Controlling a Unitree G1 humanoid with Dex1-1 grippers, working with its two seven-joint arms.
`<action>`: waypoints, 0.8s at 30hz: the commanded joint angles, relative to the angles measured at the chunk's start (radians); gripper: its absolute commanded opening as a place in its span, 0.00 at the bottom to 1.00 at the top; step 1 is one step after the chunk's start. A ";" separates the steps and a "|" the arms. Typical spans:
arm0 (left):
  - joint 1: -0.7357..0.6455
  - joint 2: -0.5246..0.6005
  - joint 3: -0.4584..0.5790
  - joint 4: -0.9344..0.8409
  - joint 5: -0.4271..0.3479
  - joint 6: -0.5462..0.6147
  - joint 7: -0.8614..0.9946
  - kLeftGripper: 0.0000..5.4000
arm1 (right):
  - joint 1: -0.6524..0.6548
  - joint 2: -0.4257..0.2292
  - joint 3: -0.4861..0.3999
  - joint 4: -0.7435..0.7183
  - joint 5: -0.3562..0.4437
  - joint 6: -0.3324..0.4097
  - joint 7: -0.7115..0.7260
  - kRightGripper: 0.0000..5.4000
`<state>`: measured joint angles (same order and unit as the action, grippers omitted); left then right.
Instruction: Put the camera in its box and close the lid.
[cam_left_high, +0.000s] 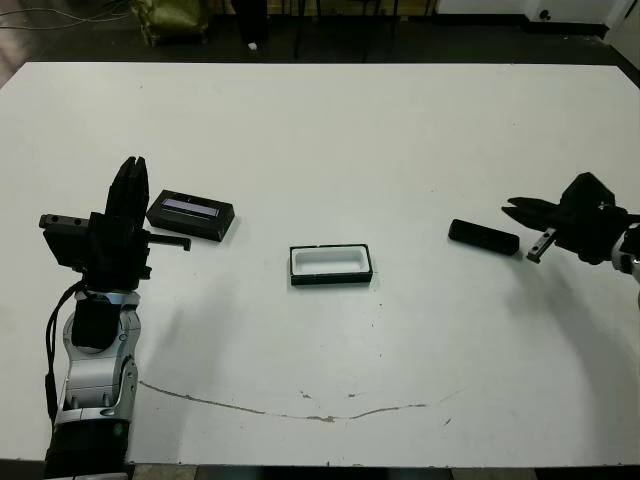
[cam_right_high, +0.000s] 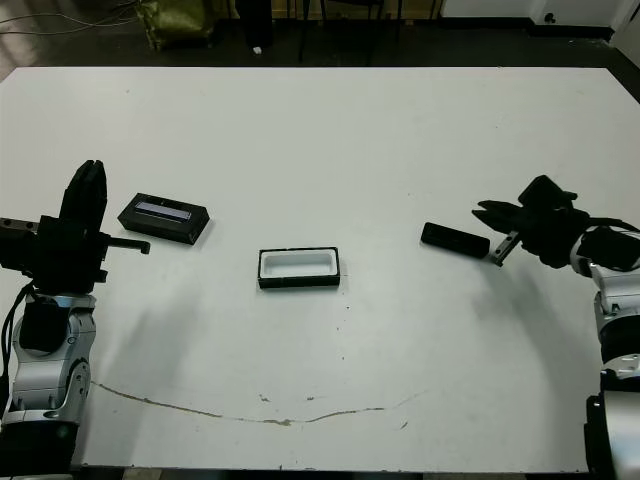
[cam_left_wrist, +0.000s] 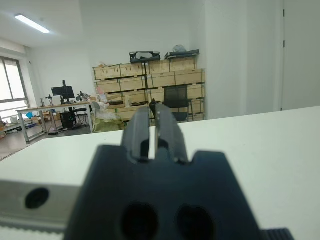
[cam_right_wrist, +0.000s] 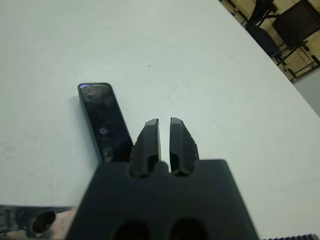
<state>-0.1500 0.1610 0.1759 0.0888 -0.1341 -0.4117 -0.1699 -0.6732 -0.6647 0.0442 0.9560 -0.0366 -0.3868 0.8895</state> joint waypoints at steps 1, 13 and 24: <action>0.020 0.006 0.001 0.017 -0.010 0.009 -0.012 0.00 | 0.008 0.011 0.014 -0.015 -0.014 0.043 -0.001 0.00; 0.019 0.007 0.001 0.024 -0.011 -0.001 -0.014 0.00 | 0.057 -0.020 0.053 -0.203 -0.066 0.192 -0.013 0.30; 0.025 0.003 0.000 0.030 -0.020 -0.002 -0.021 0.00 | 0.025 -0.029 0.086 -0.180 -0.066 0.255 0.078 0.76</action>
<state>-0.1498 0.1610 0.1755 0.1018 -0.1504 -0.4188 -0.1844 -0.6645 -0.6927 0.1130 0.7582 -0.0916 -0.1693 0.9435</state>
